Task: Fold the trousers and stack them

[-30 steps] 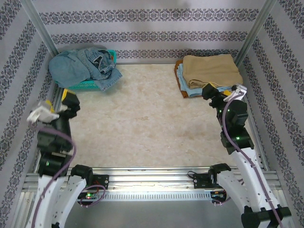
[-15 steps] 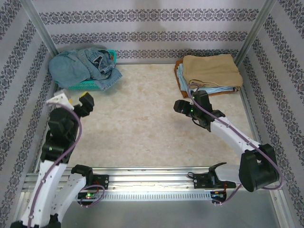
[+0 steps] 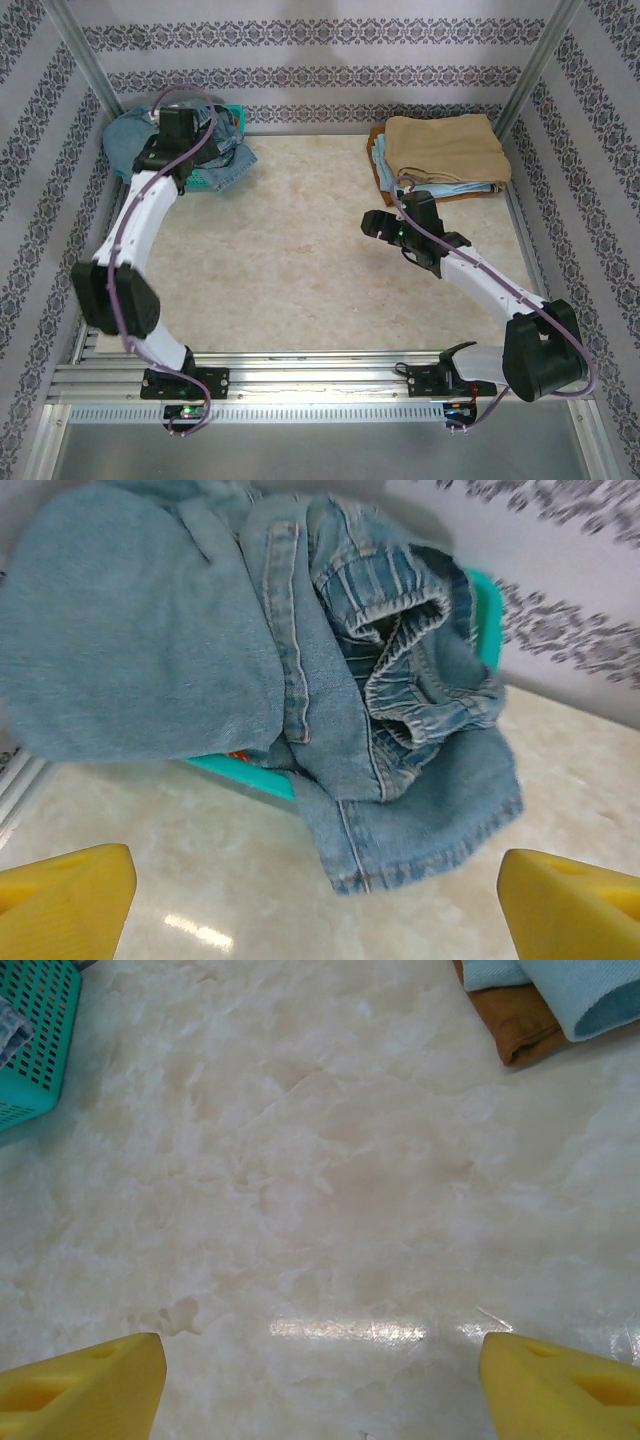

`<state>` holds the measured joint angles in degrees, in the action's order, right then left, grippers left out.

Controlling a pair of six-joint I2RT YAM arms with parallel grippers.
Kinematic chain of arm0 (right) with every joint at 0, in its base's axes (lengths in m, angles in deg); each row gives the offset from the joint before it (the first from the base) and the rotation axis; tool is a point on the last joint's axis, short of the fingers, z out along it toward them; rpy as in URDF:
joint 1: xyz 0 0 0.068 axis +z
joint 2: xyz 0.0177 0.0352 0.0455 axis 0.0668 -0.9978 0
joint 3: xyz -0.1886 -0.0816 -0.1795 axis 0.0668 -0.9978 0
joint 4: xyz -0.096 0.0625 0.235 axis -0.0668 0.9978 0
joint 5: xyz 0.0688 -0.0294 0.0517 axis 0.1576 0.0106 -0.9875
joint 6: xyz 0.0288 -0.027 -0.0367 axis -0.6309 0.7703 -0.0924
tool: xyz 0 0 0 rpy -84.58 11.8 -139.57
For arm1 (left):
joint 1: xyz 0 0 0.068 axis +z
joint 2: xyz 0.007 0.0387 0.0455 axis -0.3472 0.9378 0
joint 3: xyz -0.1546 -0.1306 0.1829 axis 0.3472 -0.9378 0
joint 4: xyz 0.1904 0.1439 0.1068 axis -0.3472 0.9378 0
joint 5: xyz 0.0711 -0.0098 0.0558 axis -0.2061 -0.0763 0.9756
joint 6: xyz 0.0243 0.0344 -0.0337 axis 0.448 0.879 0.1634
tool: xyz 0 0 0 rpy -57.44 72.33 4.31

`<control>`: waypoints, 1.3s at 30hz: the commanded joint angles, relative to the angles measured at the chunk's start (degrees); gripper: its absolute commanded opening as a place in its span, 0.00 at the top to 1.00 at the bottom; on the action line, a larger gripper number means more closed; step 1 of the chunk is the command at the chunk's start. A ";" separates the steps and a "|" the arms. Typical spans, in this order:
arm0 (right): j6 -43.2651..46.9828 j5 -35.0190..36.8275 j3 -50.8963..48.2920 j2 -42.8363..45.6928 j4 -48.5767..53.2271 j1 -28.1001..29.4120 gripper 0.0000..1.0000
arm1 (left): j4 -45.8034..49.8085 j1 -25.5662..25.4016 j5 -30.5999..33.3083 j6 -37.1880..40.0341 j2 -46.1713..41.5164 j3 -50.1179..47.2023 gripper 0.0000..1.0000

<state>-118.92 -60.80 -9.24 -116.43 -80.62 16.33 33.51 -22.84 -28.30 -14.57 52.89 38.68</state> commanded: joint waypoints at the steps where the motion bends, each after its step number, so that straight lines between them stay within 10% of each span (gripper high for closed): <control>1: 1.48 -1.57 -0.61 -0.44 -1.31 1.08 0.15 | 5.67 0.55 -2.17 0.17 8.45 7.99 0.05; 13: 2.05 -2.57 0.00 -1.99 -1.50 1.99 0.11 | 10.72 0.55 -1.81 2.24 36.18 35.45 0.13; 21: 2.43 -2.05 0.08 -2.85 -1.50 2.16 0.10 | 14.92 2.45 -5.32 2.26 49.63 52.88 0.51; 25: 2.80 -1.14 0.15 -2.98 -1.38 2.16 0.11 | 13.44 4.04 -10.39 1.54 49.51 52.49 1.00; 39: 2.28 -0.94 0.10 -3.21 -2.04 2.28 0.12 | 3.90 4.03 -13.47 6.65 27.42 42.67 1.00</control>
<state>-117.04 -62.59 -9.24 -119.82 -81.45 17.82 42.36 -19.45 -40.56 -10.18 88.30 80.80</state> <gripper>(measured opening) 0.880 0.045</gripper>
